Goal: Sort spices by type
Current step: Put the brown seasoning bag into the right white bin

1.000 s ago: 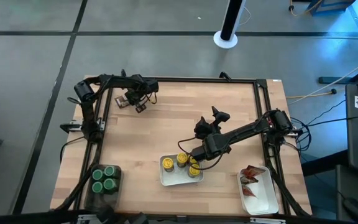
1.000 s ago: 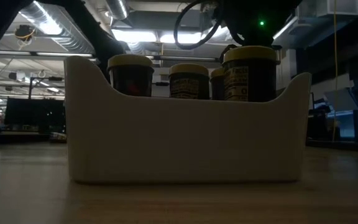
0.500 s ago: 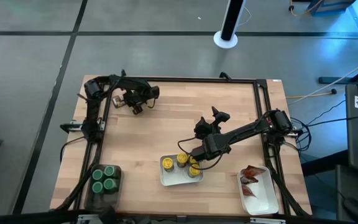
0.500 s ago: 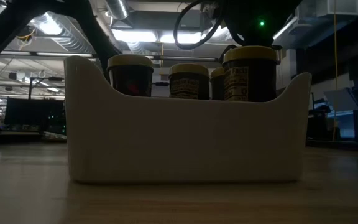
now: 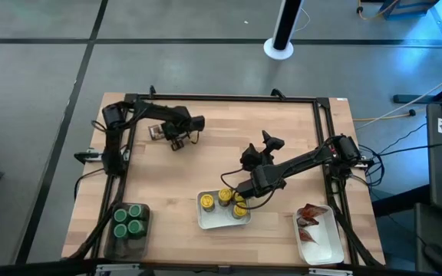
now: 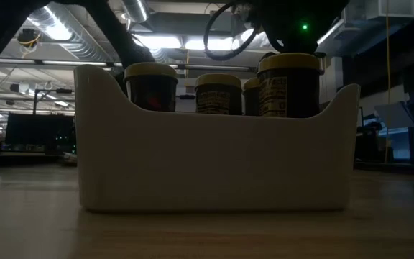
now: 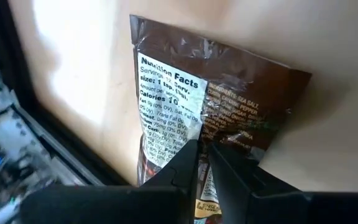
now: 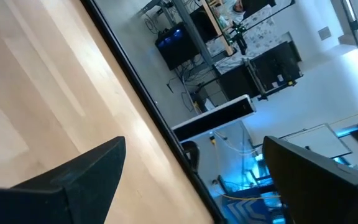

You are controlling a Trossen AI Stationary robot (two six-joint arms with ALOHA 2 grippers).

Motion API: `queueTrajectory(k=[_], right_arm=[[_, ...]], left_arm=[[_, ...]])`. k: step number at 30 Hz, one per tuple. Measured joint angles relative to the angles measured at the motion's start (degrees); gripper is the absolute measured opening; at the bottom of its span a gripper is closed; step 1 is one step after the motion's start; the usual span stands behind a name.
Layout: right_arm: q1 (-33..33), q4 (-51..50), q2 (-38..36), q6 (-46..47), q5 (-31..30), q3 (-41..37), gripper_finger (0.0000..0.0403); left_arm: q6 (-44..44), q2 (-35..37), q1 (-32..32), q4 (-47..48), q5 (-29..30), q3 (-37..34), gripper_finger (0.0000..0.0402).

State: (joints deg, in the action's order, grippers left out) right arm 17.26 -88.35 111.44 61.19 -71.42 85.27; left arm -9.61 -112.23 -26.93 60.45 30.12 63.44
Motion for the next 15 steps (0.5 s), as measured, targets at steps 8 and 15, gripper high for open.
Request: queueTrajectory(k=[8,15], right_arm=[[0.0,-1.7,-0.3,-1.6,0.0,0.0,0.0379],[0.0,-1.7,-0.3,-6.0,-0.1,0.0,0.0379]], left_arm=[[1.1,4.1,8.4,-8.1,-8.6,0.1,0.004],[1.1,4.5,14.1,-19.7,-13.7,0.2,0.004]])
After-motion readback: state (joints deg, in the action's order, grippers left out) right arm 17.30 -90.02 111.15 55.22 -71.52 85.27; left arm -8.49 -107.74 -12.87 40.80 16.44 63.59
